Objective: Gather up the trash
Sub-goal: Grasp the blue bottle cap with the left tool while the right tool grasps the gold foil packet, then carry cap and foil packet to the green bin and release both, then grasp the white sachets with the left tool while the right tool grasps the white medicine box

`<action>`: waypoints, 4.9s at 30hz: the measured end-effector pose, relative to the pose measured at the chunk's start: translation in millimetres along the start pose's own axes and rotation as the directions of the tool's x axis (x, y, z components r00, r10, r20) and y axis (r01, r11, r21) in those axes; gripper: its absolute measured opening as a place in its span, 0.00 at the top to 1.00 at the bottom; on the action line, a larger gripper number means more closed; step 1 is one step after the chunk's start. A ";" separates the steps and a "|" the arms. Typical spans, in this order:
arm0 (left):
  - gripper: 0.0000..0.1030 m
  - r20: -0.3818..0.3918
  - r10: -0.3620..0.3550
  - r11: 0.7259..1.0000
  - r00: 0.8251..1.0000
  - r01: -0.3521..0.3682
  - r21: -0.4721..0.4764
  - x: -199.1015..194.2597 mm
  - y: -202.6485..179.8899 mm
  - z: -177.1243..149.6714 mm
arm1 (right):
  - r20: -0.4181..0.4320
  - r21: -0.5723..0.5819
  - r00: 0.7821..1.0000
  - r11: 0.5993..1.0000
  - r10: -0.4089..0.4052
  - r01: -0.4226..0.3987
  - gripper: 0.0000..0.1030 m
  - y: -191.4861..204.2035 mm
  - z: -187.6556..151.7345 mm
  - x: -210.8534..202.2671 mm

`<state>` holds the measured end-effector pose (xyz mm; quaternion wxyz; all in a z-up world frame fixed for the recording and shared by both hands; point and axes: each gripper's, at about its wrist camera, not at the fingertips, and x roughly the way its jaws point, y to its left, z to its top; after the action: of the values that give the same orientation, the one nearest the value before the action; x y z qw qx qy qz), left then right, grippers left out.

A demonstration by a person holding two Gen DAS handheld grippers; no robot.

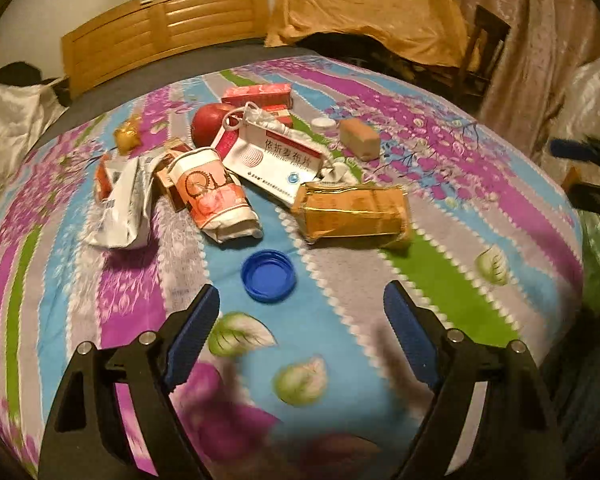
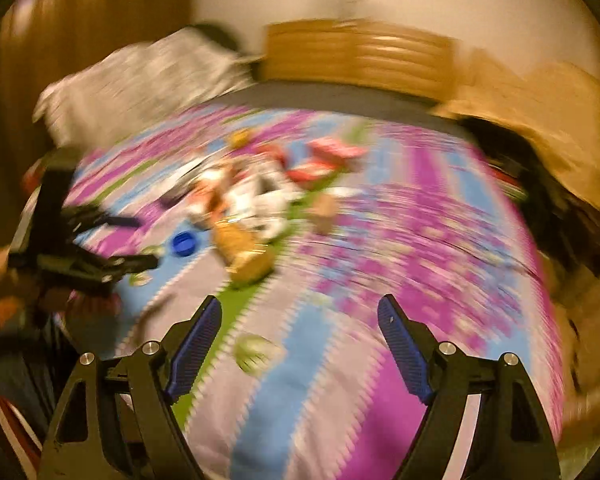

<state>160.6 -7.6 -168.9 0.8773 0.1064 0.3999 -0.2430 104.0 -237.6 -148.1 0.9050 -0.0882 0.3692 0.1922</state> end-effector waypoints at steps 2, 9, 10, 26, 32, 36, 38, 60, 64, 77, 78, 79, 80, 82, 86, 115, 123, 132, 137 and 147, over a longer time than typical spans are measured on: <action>0.22 -0.026 -0.034 0.999 0.999 0.034 0.012 14.6 8.9 1.0 | -0.041 -0.073 0.998 0.996 0.055 -0.058 0.22 9.4 14.5 26.9; 0.27 -0.089 -0.112 0.994 0.990 0.110 -0.028 49.4 29.2 6.4 | -0.173 -0.219 0.979 0.964 0.112 -0.149 0.22 24.7 46.5 105.3; 0.28 -0.097 -0.119 0.993 0.988 0.117 -0.020 52.6 27.5 8.5 | -0.179 -0.229 0.978 0.962 0.111 -0.151 0.22 26.8 47.6 110.6; 0.63 -0.105 -0.189 0.976 0.976 0.176 -0.125 36.1 37.5 -11.2 | -0.160 -0.148 0.983 0.982 0.094 -0.118 0.60 42.2 14.8 94.2; 0.63 -0.087 -0.201 0.971 0.976 0.187 -0.146 5.6 23.2 -23.2 | -0.072 0.079 0.993 0.993 0.094 -0.088 0.60 28.7 -4.9 40.3; 0.63 -0.092 -0.157 0.982 0.983 0.145 -0.123 -9.7 2.2 -17.3 | -0.044 0.242 0.997 0.969 0.069 -0.057 0.60 20.9 -17.8 8.2; 0.63 -0.092 -0.109 0.991 0.990 0.101 -0.089 -15.0 -10.3 -7.2 | -0.039 0.298 0.998 0.954 0.046 -0.032 0.60 17.8 -22.4 -6.4; 0.63 0.121 -0.144 0.971 0.982 0.117 0.207 -58.8 -213.5 166.6 | 0.004 0.597 0.900 0.723 -0.436 0.348 0.60 -123.0 -63.2 -254.0; 0.63 0.123 -0.209 0.943 0.970 0.167 0.287 -57.0 -268.5 187.9 | -0.040 0.648 0.857 0.639 -0.514 0.414 0.60 -152.1 -88.6 -299.0; 0.63 0.088 -0.381 0.791 0.920 0.275 0.546 -50.8 -448.2 209.3 | -0.253 0.761 0.686 0.297 -0.682 0.576 0.60 -223.2 -207.3 -433.1; 0.63 0.080 -0.388 0.783 0.918 0.282 0.554 -50.6 -458.2 208.6 | -0.275 0.764 0.667 0.264 -0.692 0.589 0.60 -227.7 -219.0 -443.6; 0.63 0.071 -0.395 0.775 0.916 0.290 0.561 -48.5 -466.4 208.5 | -0.285 0.765 0.657 0.248 -0.698 0.595 0.60 -225.7 -225.8 -447.5; 0.63 0.060 -0.403 0.765 0.913 0.301 0.570 -46.3 -478.4 208.1 | -0.297 0.766 0.647 0.229 -0.702 0.600 0.60 -228.0 -233.8 -453.1; 0.63 0.033 -0.421 0.747 0.906 0.326 0.580 -42.8 -496.9 207.3 | -0.322 0.770 0.629 0.192 -0.707 0.609 0.60 -232.0 -248.2 -460.9; 0.63 -0.023 -0.453 0.705 0.891 0.374 0.603 -35.4 -537.2 203.1 | -0.355 0.777 0.615 0.144 -0.704 0.613 0.60 -236.2 -274.0 -474.1; 0.36 -0.334 -0.482 0.532 0.810 0.573 0.624 17.5 -619.7 155.6 | -0.417 0.828 0.717 0.092 -0.558 0.553 0.37 -285.8 -364.1 -414.7; 0.37 -0.307 -0.462 0.554 0.832 0.542 0.633 18.7 -614.3 150.3 | -0.437 0.814 0.694 0.076 -0.572 0.575 0.39 -281.7 -370.1 -417.9; 0.35 -0.017 -0.393 0.728 0.919 0.323 0.604 7.8 -544.3 153.6 | -0.344 0.758 0.549 0.119 -0.762 0.641 0.34 -241.1 -321.4 -407.5; 0.35 0.117 -0.286 0.860 0.951 0.201 0.468 9.8 -477.4 161.9 | -0.201 0.726 0.434 0.164 -0.878 0.668 0.25 -201.9 -271.6 -387.0; 0.30 0.245 -0.020 0.985 0.969 -0.023 0.172 -0.8 -294.3 155.9 | 0.047 0.647 0.412 0.342 -0.910 0.682 0.16 -135.7 -169.1 -308.0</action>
<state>111.0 -319.6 -63.5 0.9076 0.1516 0.2656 -0.2877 -148.4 -499.3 -49.9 0.9145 0.0356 0.1159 -0.3860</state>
